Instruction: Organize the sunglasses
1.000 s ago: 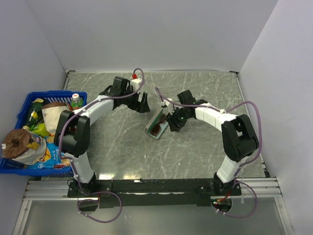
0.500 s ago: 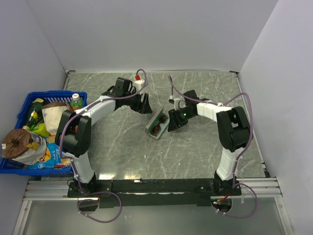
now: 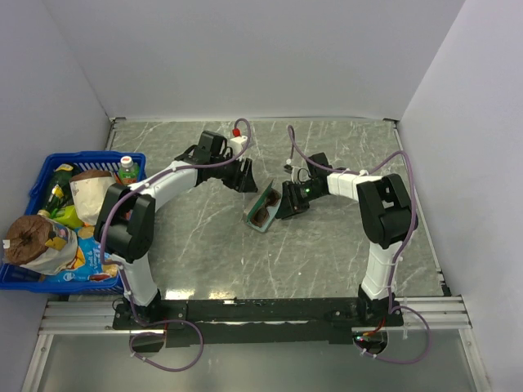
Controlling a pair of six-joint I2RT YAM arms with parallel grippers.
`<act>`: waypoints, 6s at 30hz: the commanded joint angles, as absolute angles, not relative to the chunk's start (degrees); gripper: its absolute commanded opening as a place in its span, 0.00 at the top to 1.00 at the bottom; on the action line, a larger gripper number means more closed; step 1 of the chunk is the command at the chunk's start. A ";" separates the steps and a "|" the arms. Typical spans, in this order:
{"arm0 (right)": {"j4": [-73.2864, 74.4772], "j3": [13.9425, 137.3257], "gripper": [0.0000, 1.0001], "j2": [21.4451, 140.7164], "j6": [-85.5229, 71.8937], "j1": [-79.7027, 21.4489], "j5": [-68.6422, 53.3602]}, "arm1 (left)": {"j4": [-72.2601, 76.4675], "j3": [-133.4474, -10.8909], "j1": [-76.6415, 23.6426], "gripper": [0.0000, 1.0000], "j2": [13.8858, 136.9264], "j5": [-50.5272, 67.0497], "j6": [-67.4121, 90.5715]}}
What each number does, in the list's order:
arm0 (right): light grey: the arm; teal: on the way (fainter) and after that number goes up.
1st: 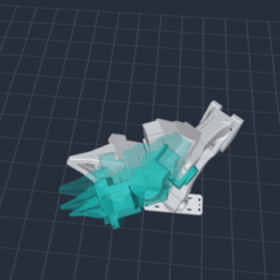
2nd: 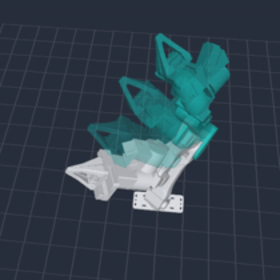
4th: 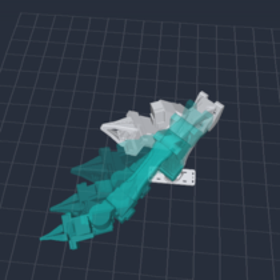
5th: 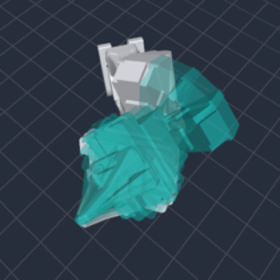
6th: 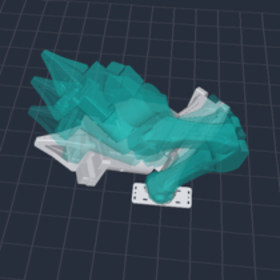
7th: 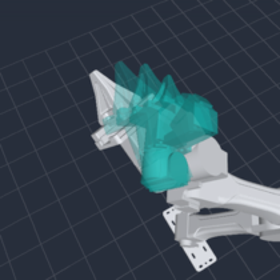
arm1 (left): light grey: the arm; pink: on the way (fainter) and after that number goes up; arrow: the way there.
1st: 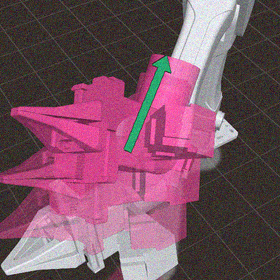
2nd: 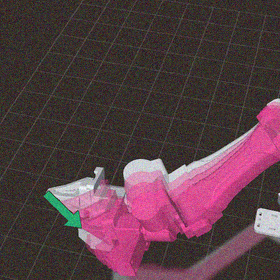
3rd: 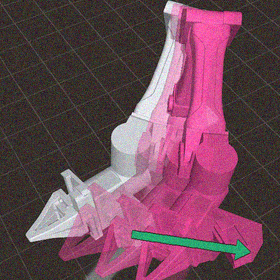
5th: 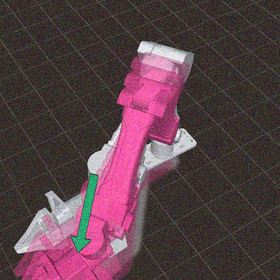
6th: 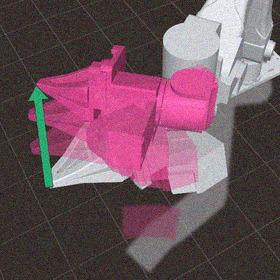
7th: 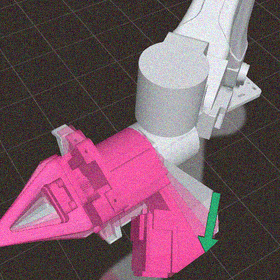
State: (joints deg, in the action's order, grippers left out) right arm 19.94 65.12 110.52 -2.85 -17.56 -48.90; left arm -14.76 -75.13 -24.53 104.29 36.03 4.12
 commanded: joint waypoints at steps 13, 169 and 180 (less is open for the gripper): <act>15.47 63.72 0.70 113.20 -8.00 -16.79 -48.43 | -14.24 -74.53 -26.02 0.61 105.29 35.24 4.66; 12.57 65.04 0.76 115.23 -8.79 -16.35 -45.88 | -15.99 -73.91 -33.84 0.82 110.30 32.87 2.37; 18.18 67.32 0.55 103.20 -3.70 -14.24 -44.21 | -18.37 -75.67 -33.84 0.11 105.12 24.88 -1.21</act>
